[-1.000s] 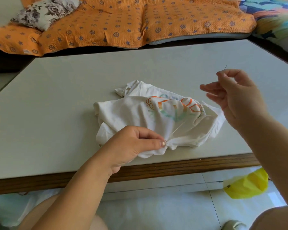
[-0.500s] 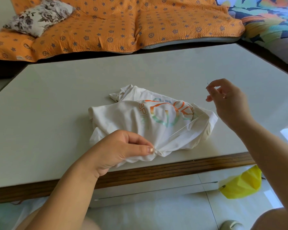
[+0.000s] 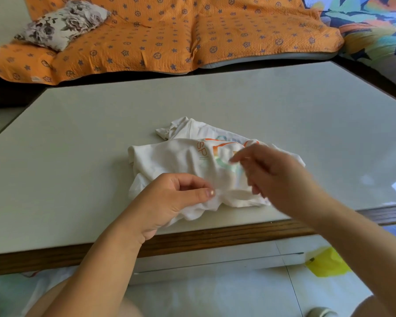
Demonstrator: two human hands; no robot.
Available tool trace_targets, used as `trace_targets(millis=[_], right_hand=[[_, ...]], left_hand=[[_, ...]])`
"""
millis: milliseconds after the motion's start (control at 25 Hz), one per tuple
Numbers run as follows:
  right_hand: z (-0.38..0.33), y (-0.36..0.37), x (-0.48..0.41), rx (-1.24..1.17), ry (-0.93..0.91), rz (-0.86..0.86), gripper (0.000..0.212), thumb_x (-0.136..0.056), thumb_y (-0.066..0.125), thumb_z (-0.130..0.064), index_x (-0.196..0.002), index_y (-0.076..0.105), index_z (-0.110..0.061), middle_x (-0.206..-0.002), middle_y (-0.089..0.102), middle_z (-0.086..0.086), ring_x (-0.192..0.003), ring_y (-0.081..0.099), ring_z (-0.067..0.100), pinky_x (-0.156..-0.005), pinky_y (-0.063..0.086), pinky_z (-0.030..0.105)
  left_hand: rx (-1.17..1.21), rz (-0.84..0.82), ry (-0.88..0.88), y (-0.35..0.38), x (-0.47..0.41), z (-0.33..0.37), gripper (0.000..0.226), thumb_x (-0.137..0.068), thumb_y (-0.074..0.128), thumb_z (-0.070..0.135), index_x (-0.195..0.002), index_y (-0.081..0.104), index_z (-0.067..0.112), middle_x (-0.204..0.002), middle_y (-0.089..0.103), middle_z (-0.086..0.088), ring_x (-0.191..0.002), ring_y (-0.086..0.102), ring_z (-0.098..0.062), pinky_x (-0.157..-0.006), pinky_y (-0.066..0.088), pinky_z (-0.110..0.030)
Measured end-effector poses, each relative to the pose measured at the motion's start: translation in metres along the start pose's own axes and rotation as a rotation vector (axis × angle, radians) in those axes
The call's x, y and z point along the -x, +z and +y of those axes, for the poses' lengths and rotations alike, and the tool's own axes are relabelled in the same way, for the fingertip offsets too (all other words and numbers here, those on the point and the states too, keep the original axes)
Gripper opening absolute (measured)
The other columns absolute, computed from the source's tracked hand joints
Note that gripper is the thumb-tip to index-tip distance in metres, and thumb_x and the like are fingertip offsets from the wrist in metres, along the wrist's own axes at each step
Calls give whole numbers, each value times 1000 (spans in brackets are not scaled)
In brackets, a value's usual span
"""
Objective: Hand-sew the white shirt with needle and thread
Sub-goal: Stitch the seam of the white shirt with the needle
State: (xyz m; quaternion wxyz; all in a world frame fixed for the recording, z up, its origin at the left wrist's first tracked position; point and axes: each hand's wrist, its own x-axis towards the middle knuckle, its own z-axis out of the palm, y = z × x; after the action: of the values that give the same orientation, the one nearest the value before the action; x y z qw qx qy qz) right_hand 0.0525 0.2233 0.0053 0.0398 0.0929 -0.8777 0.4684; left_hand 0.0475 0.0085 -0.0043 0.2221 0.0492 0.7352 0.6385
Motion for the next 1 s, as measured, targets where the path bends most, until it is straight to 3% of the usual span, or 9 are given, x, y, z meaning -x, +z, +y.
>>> trace_targets(millis=[120,200,360,560,800,920,1000], right_hand=[[-13,14,17,70,-35,-152,24,-95,47,-17,-92,64,-33,-74,56,-28,-72,56,-4,-66,40,9],[-15,15,20,87,-74,-144,16,-91,54,-24,-93,68,-29,-81,56,-21,-78,55,0,-70,40,9],[-10,15,17,134,-129,-64,3,-86,69,-26,-84,71,-24,-81,58,-11,-77,56,6,-70,43,14],[-8,1,13,136,-103,-86,8,-86,67,-24,-80,68,-28,-80,57,-14,-79,56,7,-71,43,14],[-6,-2,14,145,-94,-126,10,-87,65,-27,-79,64,-32,-82,57,-14,-78,56,7,-69,41,14],[-7,0,16,118,-89,-129,10,-87,64,-27,-79,65,-32,-83,59,-13,-77,56,7,-69,43,14],[-7,-1,18,110,-84,-103,10,-86,64,-27,-78,66,-32,-81,59,-13,-77,56,7,-69,42,12]], left_hand=[[48,33,40,1,1,1,18,-65,74,29,-79,79,20,-81,74,3,-78,66,-4,-71,51,-14],[32,26,71,1,3,2,19,-65,74,35,-79,80,24,-83,74,-2,-80,64,-8,-73,50,-19],[-24,-1,87,1,4,2,20,-66,74,37,-83,80,27,-85,73,-4,-82,60,-12,-76,49,-22],[-145,8,78,2,3,3,27,-65,75,42,-88,80,29,-93,75,-8,-83,62,-14,-80,51,-27],[-99,25,68,12,-1,5,29,-64,73,42,-87,80,27,-92,77,0,-89,68,-12,-83,52,-25],[-106,45,99,16,-3,3,26,-64,73,45,-85,80,29,-91,69,-21,-81,62,-26,-78,48,-31],[-95,51,116,15,-3,2,26,-64,74,45,-83,79,28,-81,60,-21,-76,53,-21,-73,44,-29]])
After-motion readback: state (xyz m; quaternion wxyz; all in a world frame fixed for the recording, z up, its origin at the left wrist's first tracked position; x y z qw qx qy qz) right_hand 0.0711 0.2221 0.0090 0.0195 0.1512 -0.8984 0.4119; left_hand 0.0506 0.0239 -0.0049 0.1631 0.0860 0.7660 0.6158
